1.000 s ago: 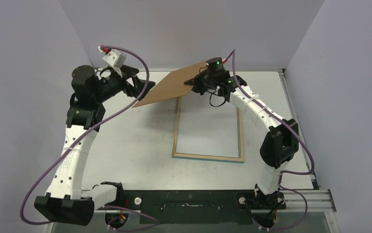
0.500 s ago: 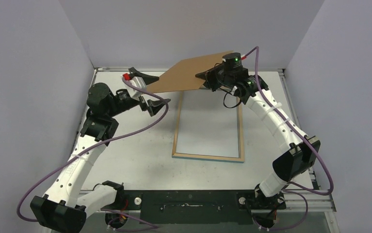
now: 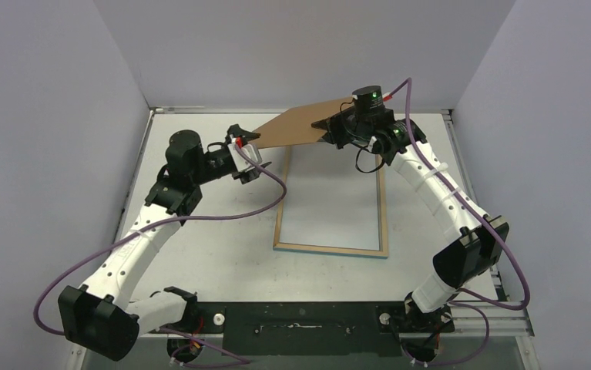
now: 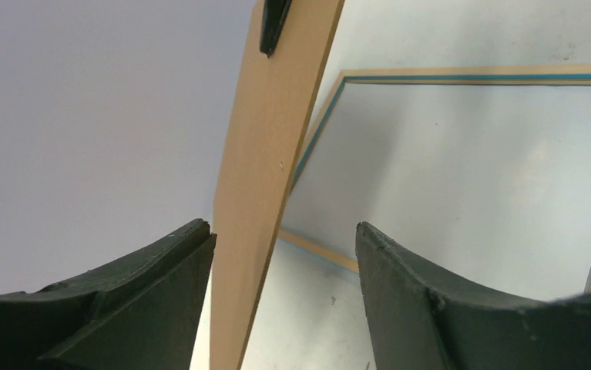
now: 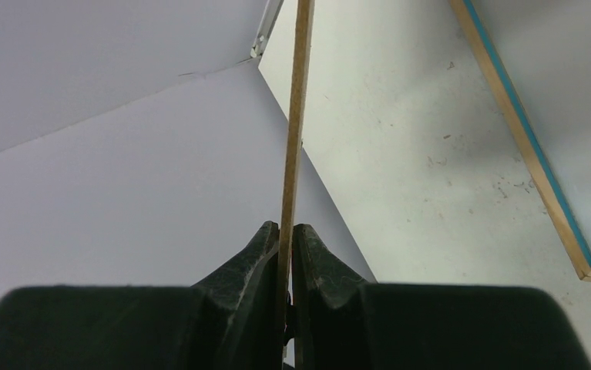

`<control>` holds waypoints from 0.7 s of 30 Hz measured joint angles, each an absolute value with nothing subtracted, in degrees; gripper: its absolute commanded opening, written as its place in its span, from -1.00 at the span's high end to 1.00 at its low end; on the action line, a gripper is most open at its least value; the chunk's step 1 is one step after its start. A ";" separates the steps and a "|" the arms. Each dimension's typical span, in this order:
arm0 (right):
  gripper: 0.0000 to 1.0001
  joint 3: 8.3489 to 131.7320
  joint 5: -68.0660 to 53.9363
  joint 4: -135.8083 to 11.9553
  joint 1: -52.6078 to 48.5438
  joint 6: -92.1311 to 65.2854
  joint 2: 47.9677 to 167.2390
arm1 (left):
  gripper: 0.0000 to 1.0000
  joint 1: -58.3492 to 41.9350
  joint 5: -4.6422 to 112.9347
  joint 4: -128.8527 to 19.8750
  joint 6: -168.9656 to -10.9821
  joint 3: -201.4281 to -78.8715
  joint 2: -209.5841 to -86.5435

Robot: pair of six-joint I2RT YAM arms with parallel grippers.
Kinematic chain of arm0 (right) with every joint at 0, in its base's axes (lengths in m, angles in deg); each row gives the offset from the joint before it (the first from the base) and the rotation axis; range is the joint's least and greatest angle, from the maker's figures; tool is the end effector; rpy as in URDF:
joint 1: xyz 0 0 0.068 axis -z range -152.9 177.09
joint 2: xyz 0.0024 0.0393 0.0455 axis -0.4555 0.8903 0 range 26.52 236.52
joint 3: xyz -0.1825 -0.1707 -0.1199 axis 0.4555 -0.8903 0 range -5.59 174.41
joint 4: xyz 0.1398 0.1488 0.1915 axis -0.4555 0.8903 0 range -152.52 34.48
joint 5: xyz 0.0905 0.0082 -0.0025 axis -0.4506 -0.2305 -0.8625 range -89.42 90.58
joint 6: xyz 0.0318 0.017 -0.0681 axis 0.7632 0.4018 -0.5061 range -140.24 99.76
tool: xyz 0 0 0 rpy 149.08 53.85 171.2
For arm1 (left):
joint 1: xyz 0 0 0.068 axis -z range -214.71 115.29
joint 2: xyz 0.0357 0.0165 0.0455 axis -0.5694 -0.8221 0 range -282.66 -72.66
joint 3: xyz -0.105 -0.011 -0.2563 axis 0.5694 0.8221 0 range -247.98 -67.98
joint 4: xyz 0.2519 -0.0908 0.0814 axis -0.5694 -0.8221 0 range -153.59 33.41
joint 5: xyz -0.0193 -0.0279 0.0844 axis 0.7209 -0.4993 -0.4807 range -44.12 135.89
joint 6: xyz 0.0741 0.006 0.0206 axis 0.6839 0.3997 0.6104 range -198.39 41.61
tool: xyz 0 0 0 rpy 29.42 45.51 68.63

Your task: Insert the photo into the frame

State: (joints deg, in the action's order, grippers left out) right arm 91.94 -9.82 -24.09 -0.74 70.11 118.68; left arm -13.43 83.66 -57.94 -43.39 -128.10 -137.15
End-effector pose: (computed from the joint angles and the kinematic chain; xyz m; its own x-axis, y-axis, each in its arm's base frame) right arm 0.3518 0.1990 0.3908 -0.5901 0.8007 0.1035 0.4859 0.2498 0.8376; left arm 0.2630 -0.1457 0.3830 0.4143 0.3253 -0.8500 0.7534 0.4014 0.5208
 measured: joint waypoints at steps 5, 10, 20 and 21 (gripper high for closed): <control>1.00 92.14 -10.52 -23.85 -0.74 70.70 118.68 | 0.19 -13.41 83.32 -58.61 -41.53 -127.42 -140.08; 1.00 92.14 -11.70 -23.89 -0.74 71.53 118.68 | 0.38 -13.36 82.31 -58.55 -39.81 -127.73 -141.19; 1.00 91.96 -11.39 -23.74 -0.94 73.32 118.70 | 0.62 -12.03 77.24 -58.92 -34.01 -130.17 -143.77; 1.00 91.90 -11.43 -23.50 -0.83 73.63 118.70 | 0.60 -11.68 76.47 -59.62 -33.60 -130.85 -144.08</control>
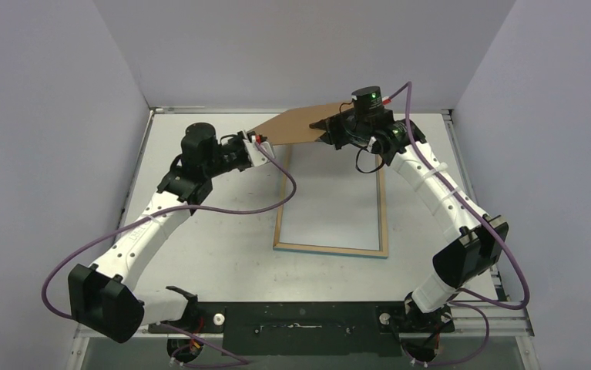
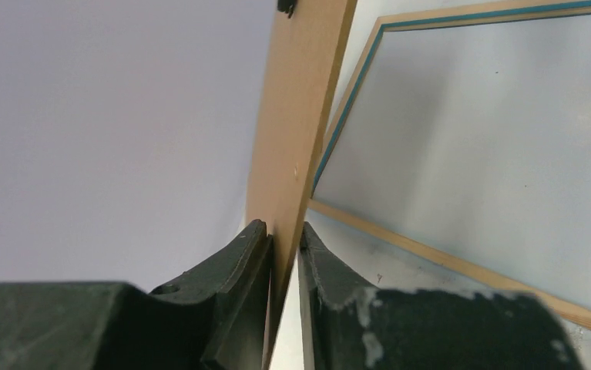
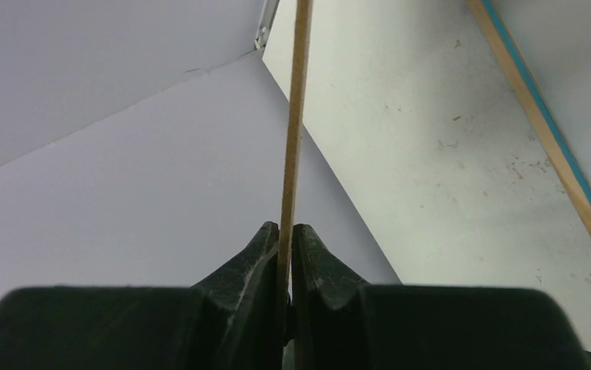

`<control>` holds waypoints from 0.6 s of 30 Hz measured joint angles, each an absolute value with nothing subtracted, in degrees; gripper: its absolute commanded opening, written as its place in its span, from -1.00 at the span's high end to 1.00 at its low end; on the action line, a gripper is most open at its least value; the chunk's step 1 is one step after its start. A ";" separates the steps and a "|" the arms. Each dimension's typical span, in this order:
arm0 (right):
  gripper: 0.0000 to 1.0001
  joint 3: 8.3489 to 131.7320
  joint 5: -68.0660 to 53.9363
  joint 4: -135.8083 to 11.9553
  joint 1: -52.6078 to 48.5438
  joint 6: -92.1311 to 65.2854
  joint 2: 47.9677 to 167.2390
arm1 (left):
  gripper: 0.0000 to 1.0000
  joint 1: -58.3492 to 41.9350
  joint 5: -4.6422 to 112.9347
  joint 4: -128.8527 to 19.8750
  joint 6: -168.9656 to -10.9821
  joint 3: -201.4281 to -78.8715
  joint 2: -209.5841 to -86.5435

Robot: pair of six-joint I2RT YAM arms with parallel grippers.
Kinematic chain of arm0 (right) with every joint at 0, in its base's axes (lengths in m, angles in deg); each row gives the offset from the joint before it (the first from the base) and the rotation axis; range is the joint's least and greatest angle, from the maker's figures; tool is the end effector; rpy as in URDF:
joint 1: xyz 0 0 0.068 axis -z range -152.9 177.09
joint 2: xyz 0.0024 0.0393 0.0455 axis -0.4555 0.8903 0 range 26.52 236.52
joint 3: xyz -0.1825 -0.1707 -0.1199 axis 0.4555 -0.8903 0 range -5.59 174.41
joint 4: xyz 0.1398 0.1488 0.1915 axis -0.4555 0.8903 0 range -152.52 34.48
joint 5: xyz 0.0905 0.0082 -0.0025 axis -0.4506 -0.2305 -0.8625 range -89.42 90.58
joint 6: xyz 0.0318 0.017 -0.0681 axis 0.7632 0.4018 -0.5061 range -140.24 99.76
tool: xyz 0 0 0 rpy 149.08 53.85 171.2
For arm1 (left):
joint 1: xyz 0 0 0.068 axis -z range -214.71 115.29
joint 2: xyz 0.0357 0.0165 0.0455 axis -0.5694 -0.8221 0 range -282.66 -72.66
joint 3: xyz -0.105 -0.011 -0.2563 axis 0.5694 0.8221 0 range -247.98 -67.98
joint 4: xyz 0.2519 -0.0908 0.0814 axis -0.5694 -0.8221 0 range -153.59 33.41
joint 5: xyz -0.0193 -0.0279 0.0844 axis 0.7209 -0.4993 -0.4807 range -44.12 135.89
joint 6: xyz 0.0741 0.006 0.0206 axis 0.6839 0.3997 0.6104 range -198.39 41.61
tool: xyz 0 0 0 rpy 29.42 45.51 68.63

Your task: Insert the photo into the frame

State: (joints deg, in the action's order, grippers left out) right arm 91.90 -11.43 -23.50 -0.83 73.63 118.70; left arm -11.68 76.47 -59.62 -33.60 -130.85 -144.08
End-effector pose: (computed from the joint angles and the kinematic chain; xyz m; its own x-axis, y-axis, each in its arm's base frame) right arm 0.3498 0.2007 0.3894 -0.5765 0.7989 0.1713 0.5304 0.2065 0.8222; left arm 0.2932 -0.1610 0.3619 0.4294 0.4766 -0.7671 0.6947 0.3685 0.6178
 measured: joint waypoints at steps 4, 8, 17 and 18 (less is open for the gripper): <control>1.00 91.79 -12.31 -24.65 -1.26 73.87 118.70 | 0.59 -9.63 73.92 -60.76 -32.27 -131.90 -145.39; 1.00 91.24 -12.72 -24.59 -1.50 73.85 118.70 | 0.87 -9.23 72.87 -61.13 -31.54 -131.97 -145.87; -0.05 89.91 -13.55 -27.17 -1.44 74.70 118.66 | 1.00 -8.90 71.45 -63.12 -30.14 -132.67 -146.11; -0.20 89.47 -14.12 -29.16 -1.48 74.61 118.49 | 1.00 -8.90 71.18 -63.77 -31.52 -132.93 -146.20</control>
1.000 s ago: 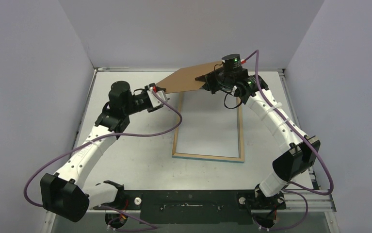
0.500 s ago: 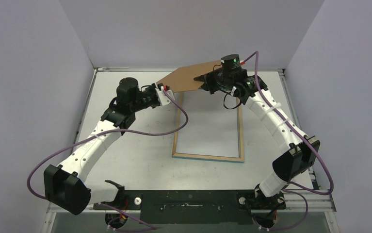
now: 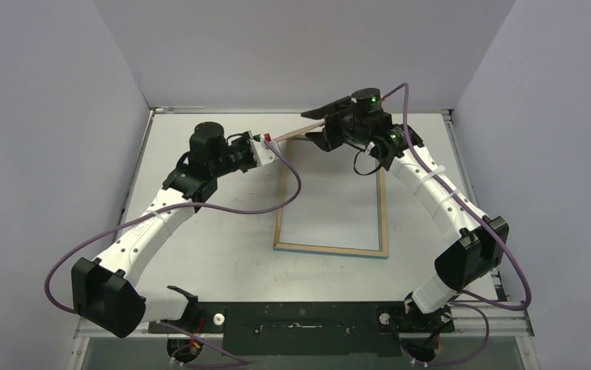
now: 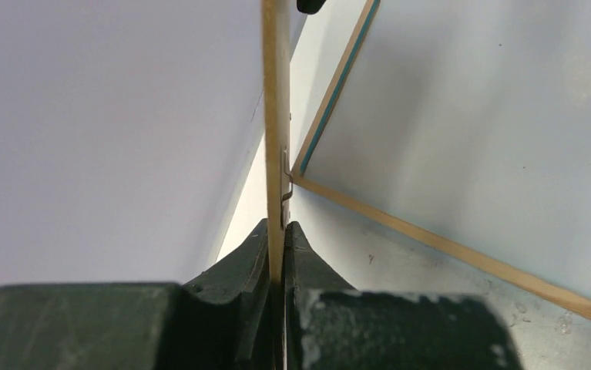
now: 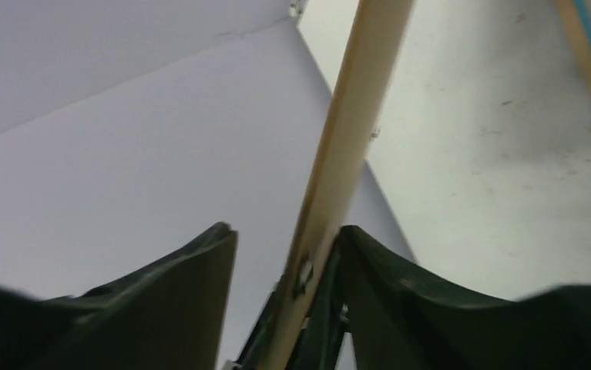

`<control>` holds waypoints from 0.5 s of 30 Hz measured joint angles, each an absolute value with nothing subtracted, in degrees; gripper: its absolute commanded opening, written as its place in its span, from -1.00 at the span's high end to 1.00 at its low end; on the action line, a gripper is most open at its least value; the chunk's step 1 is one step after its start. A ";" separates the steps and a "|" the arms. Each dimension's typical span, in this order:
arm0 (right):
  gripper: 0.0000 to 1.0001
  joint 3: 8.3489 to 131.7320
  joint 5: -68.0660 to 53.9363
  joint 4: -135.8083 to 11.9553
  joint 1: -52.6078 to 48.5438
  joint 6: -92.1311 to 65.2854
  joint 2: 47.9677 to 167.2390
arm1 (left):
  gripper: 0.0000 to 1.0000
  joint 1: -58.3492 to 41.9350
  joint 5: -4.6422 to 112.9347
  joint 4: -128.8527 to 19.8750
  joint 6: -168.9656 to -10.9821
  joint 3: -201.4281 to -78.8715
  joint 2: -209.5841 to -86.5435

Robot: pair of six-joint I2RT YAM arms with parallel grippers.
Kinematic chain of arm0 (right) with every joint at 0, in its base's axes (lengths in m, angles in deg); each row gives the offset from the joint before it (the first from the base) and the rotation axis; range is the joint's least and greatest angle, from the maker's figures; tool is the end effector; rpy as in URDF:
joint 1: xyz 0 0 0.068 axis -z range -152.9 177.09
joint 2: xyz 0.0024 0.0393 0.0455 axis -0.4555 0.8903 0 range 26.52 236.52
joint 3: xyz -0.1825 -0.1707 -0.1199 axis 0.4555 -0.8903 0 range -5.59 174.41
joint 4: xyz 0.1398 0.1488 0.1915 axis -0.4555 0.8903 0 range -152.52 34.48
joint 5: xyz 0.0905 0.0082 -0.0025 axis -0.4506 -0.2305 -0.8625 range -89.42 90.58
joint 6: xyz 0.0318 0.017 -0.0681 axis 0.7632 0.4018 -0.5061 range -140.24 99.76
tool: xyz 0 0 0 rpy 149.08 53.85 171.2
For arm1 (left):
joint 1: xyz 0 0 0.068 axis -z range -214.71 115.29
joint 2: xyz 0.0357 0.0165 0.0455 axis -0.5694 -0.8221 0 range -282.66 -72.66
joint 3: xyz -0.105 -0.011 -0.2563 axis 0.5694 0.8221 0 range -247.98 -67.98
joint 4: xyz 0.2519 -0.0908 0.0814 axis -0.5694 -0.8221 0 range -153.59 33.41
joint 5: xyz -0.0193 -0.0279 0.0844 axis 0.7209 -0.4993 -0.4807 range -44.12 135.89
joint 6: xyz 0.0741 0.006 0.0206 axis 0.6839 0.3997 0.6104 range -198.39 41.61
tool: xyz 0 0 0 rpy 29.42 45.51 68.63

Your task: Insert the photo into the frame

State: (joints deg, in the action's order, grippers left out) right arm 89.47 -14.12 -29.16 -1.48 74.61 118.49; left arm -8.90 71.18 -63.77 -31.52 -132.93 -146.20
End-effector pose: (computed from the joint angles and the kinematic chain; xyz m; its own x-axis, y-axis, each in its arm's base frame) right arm 0.3512 0.2101 0.3868 -0.6154 0.7623 0.2004 0.4963 0.1773 0.8498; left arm 0.2964 -0.1746 0.3546 0.3902 0.5443 -0.7426 0.7007 0.3477 0.6230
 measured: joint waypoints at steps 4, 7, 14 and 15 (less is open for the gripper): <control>-0.51 85.95 -15.89 -37.44 -1.50 75.59 115.71 | 1.00 -8.86 68.67 -64.76 -34.65 -134.39 -147.24; -0.60 83.94 -16.90 -44.48 -1.48 76.36 113.61 | 1.00 -8.86 66.66 -65.17 -36.55 -135.68 -147.94; -0.67 83.11 -20.11 -58.86 -0.59 75.49 112.98 | 1.00 -9.23 62.46 -65.08 -42.78 -139.11 -148.45; -0.67 82.78 -20.66 -60.83 -0.28 75.00 112.89 | 1.00 -9.43 62.05 -65.06 -43.85 -139.42 -148.47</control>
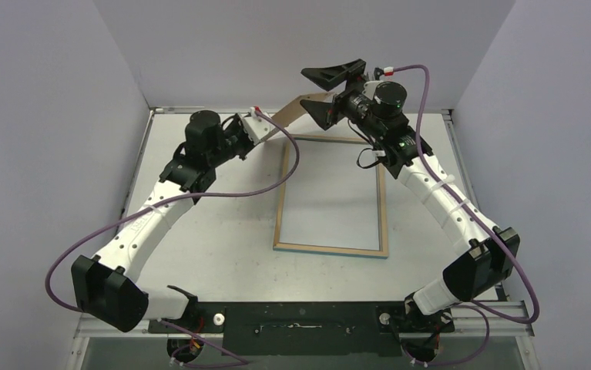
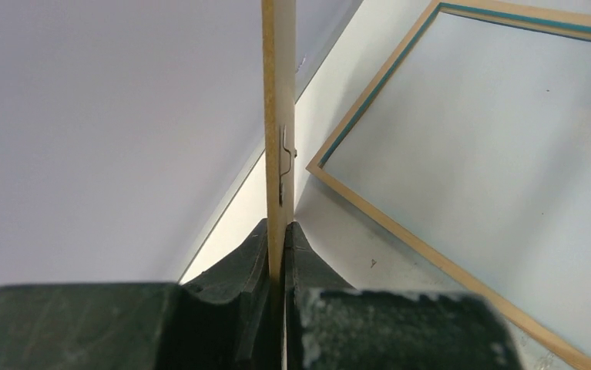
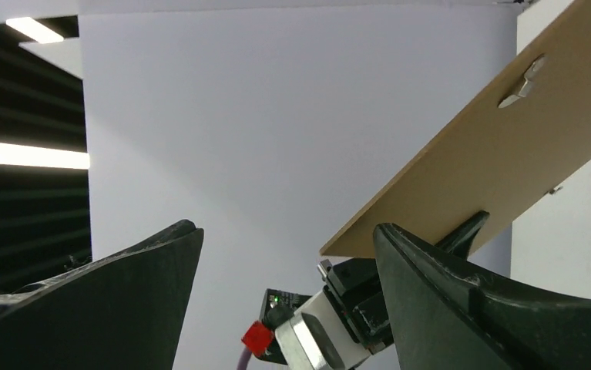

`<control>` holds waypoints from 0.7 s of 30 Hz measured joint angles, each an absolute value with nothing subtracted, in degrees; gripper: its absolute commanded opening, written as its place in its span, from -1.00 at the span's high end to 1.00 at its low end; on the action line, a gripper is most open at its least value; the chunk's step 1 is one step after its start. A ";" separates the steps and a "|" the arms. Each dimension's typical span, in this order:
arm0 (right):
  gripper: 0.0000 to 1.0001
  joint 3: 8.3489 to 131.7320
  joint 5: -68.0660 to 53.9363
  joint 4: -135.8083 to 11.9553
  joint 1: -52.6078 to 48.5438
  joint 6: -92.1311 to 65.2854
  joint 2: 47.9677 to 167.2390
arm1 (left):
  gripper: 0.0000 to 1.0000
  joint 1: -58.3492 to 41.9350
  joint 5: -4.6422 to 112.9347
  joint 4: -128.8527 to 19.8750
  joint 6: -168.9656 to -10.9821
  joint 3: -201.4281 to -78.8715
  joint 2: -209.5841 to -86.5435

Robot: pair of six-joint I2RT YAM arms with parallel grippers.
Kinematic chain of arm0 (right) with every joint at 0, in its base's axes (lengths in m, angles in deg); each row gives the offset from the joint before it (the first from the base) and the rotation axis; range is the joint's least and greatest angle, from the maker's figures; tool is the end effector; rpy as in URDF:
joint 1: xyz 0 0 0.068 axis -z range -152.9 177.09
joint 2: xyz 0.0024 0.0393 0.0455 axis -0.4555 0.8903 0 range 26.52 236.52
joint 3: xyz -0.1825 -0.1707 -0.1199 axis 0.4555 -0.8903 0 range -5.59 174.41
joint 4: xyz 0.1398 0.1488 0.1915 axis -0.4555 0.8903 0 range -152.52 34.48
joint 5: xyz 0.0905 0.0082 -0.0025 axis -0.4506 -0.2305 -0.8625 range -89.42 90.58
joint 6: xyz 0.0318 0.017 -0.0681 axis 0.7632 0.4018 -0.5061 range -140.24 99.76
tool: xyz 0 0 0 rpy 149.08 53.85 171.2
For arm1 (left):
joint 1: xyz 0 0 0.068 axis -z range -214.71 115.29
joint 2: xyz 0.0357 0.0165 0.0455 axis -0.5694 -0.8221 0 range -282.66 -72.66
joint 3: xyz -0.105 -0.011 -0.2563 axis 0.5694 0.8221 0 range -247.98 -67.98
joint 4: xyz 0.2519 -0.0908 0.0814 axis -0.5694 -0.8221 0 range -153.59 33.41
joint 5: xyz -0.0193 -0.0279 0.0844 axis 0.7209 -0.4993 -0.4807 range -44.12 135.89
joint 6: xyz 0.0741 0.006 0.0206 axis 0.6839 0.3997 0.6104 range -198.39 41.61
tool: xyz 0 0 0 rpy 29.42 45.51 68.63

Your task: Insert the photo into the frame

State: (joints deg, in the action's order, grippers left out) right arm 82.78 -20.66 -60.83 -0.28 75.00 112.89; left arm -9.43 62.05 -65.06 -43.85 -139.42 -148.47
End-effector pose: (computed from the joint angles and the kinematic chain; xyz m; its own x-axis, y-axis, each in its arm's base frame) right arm 0.3447 0.2052 0.4514 -0.7476 0.6582 0.0893 0.0636 -0.0629 0.9960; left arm 0.3142 -0.1687 0.3831 0.2062 0.5049 -0.8382 0.6539 0.5661 0.5019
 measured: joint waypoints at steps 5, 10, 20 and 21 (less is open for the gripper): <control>-0.69 81.78 -22.49 -64.76 1.01 67.79 110.99 | 1.00 -11.53 60.12 -64.73 -49.66 -139.94 -148.45; -0.69 81.82 -23.91 -60.06 3.46 54.87 105.46 | 1.00 -15.09 60.06 -64.06 -55.48 -140.08 -147.57; -0.70 82.96 -28.92 -56.15 6.45 17.48 99.84 | 1.00 -19.51 63.67 -69.56 -60.99 -141.52 -142.06; -0.71 84.12 -29.73 -54.56 6.43 14.00 100.56 | 1.00 -19.79 63.84 -71.27 -61.25 -142.46 -141.52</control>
State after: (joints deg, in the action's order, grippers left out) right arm 84.12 -29.73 -54.56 6.43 14.00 100.56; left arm -19.79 63.84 -71.27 -61.25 -142.46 -141.52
